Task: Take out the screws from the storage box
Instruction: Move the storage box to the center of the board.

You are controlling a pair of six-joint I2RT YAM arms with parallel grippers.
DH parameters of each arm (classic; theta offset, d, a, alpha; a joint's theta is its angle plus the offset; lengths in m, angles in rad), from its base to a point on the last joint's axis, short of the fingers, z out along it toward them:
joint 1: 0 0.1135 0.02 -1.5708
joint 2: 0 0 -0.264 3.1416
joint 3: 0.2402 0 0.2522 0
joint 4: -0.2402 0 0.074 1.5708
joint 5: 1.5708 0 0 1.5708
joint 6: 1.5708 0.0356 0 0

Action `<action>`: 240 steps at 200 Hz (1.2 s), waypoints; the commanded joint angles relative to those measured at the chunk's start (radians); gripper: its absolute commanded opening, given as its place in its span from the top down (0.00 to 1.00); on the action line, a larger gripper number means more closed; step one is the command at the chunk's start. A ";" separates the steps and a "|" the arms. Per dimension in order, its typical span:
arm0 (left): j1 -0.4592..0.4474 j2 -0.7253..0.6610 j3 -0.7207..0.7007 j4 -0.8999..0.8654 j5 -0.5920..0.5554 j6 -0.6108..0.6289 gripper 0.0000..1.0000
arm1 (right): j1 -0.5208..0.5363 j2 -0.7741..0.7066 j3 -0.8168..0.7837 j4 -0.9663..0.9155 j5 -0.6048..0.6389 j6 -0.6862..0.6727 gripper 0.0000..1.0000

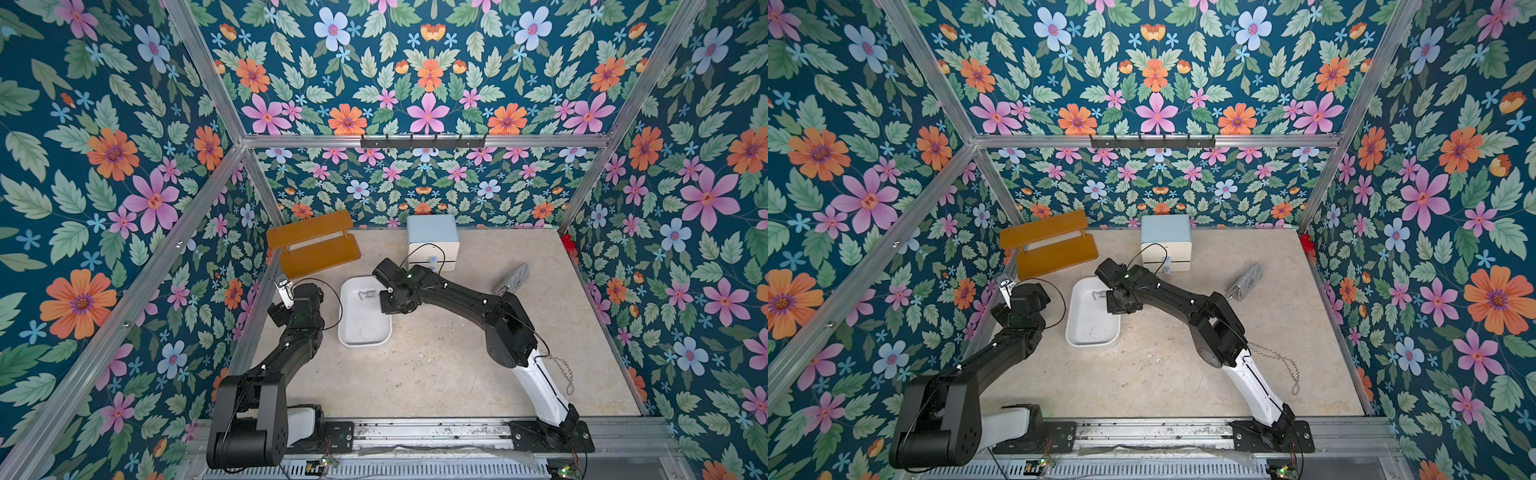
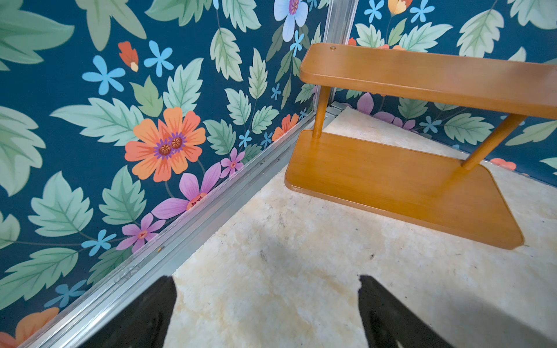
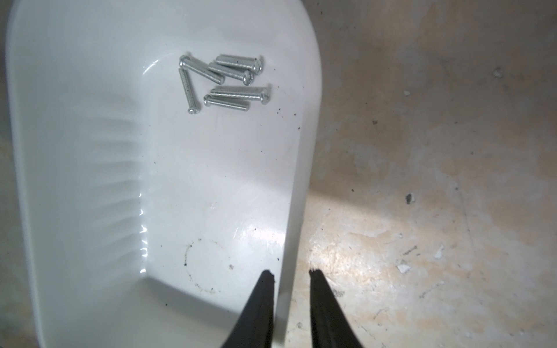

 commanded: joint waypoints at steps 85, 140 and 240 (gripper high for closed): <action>0.001 -0.010 -0.004 -0.002 -0.010 -0.003 0.01 | 0.002 -0.124 -0.182 -0.002 0.041 0.037 1.00; 0.001 -0.018 -0.006 -0.010 -0.015 -0.008 0.01 | 0.001 -0.375 -0.548 0.056 0.112 0.102 1.00; 0.001 -0.056 -0.033 0.062 0.286 0.051 0.01 | -0.038 -0.647 -0.966 0.181 0.163 0.203 1.00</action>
